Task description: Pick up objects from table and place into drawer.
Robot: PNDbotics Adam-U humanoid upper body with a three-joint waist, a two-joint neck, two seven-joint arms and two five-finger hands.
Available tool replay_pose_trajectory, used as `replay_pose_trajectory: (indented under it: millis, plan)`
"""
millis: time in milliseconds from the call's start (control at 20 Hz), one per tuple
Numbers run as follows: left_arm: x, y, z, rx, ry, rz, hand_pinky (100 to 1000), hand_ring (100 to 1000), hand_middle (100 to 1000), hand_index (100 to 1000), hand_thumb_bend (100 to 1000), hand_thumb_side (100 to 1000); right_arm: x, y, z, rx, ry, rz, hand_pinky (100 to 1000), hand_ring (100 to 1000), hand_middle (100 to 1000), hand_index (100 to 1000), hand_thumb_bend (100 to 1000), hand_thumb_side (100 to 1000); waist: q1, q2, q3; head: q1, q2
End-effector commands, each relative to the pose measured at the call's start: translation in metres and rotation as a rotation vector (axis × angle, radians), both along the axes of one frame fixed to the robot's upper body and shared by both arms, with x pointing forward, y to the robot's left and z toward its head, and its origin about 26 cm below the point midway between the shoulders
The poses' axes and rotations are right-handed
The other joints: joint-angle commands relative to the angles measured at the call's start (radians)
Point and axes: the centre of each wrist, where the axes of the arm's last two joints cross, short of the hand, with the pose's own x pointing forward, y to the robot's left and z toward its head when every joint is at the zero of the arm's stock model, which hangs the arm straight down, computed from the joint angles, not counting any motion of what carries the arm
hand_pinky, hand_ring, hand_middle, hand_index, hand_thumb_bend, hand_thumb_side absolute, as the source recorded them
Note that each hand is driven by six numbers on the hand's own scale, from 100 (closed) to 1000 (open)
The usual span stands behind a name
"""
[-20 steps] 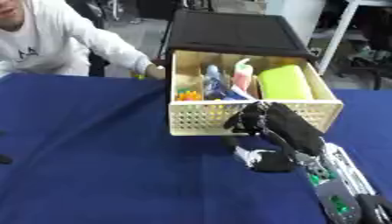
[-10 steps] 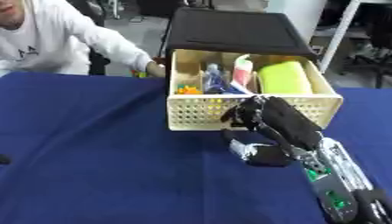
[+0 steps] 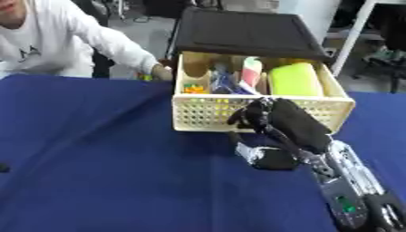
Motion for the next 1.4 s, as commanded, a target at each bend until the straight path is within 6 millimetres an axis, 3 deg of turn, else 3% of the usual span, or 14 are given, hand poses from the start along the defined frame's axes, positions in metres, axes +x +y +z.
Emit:
replay_pose_trajectory:
  millis: [50, 950, 1000, 1050, 1400]
  plan:
    - [0.001, -0.001, 0.007, 0.007, -0.024, -0.001, 537, 798, 860, 816, 108, 1000, 0.001, -0.002, 0.013, -0.027, -0.042, -0.006, 205, 254, 312, 673, 196, 1000, 0.000, -0.007, 0.003, -0.003, -0.020]
    - [0.004, -0.007, 0.010, 0.014, -0.045, 0.001, 537, 797, 861, 815, 102, 1000, 0.009, -0.018, 0.027, -0.018, -0.087, -0.100, 206, 273, 309, 667, 185, 1000, 0.007, 0.038, 0.008, -0.014, -0.073]
    - [0.004, -0.007, 0.010, 0.015, -0.047, 0.001, 537, 796, 861, 815, 102, 1000, 0.009, -0.018, 0.028, -0.020, -0.090, -0.099, 205, 273, 307, 665, 284, 1000, 0.008, 0.041, 0.009, -0.014, -0.076]
    - [0.005, -0.008, 0.010, 0.016, -0.049, 0.001, 537, 796, 861, 815, 102, 1000, 0.010, -0.019, 0.029, -0.023, -0.093, -0.098, 205, 273, 305, 663, 311, 1000, 0.009, 0.043, 0.010, -0.015, -0.078]
    - [0.005, -0.011, 0.009, 0.019, -0.059, -0.002, 537, 796, 862, 817, 100, 1000, 0.013, -0.025, 0.035, -0.041, -0.100, -0.101, 204, 273, 302, 657, 372, 1000, 0.019, 0.059, 0.016, -0.017, -0.093]
